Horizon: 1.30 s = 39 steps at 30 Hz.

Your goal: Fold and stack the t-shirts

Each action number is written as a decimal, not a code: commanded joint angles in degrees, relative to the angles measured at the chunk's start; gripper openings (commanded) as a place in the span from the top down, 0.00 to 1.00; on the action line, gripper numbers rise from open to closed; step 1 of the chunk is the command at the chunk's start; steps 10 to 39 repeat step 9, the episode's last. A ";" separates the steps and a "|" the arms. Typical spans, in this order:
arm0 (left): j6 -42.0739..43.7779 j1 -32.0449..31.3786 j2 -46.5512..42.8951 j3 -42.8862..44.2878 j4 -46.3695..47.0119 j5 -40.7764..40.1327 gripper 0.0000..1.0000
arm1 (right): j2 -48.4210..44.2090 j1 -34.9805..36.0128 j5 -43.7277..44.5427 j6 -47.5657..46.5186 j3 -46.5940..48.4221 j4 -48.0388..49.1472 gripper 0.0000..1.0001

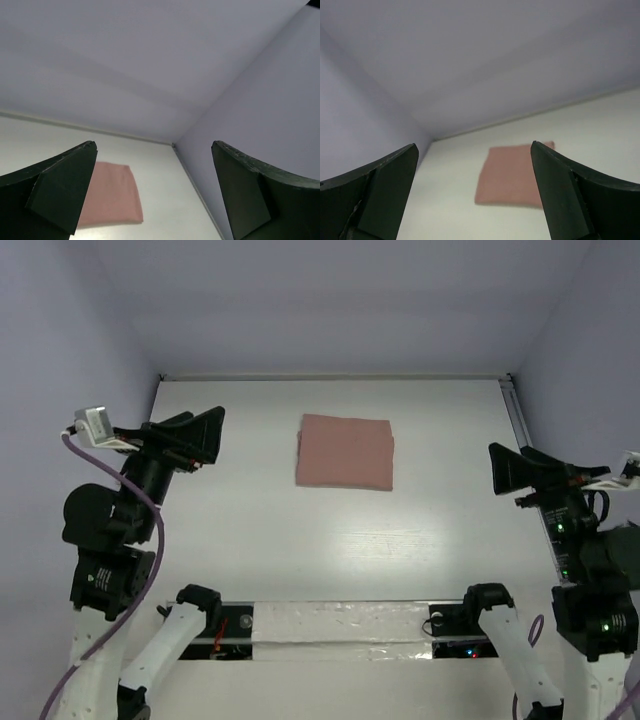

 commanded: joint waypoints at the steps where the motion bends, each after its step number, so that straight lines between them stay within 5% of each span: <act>1: -0.54 0.10 3.74 -0.89 -5.96 0.61 0.01 | 4.95 0.15 6.89 -0.07 -4.03 -11.95 0.00; 39: -0.28 0.10 5.23 -2.02 -4.91 4.04 0.01 | 6.62 0.15 2.58 1.35 -3.43 -11.26 0.00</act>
